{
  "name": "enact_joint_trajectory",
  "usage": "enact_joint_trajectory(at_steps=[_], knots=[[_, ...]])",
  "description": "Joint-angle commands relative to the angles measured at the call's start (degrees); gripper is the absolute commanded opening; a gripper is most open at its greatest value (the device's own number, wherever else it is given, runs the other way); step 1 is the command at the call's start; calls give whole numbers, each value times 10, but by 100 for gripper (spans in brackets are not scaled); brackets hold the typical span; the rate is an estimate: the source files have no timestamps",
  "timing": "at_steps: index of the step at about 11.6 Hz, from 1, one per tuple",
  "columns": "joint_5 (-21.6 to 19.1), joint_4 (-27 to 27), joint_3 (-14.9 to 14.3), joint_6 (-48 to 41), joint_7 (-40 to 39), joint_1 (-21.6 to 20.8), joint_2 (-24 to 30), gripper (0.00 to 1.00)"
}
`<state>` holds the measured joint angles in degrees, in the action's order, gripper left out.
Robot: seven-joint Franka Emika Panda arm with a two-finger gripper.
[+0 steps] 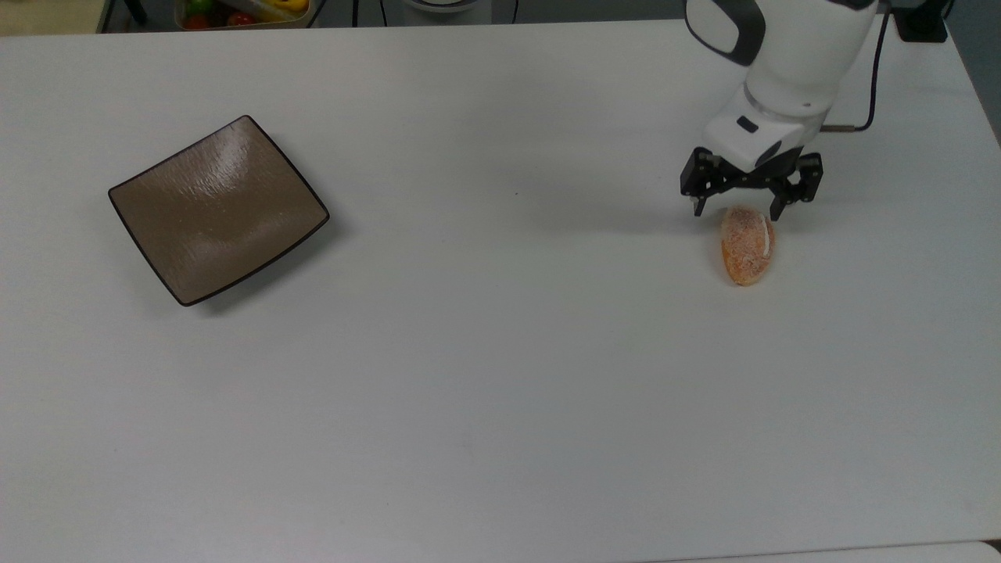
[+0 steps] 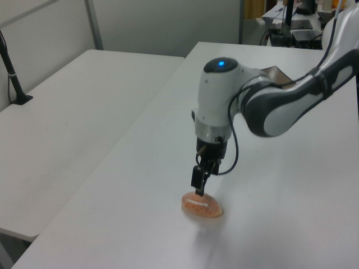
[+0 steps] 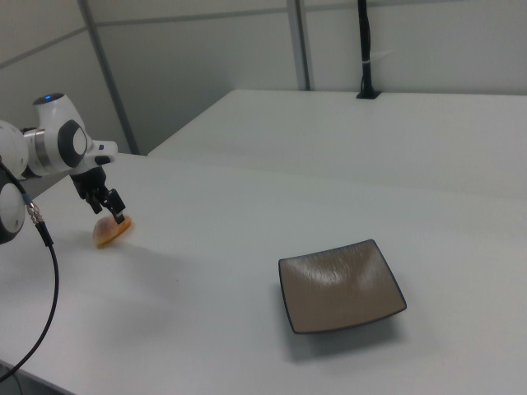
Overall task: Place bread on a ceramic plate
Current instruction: 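Lower the gripper over the bread roll and close on it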
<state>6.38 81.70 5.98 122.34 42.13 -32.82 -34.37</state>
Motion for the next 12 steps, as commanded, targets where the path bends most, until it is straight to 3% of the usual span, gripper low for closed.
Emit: enact_joint_trajectory(at_steps=[1,7,8,9,10,11,12], knots=[[21,-33,-7,51,61,-22,-40,100],[55,-30,-4,54,70,-36,-54,99],[58,-30,-4,54,70,-37,-54,92],[62,-30,-4,54,70,-38,-54,64],[62,-30,-4,54,70,-38,-54,47],[64,-29,-4,54,70,-39,-54,33],[65,-29,-4,54,70,-39,-54,28]])
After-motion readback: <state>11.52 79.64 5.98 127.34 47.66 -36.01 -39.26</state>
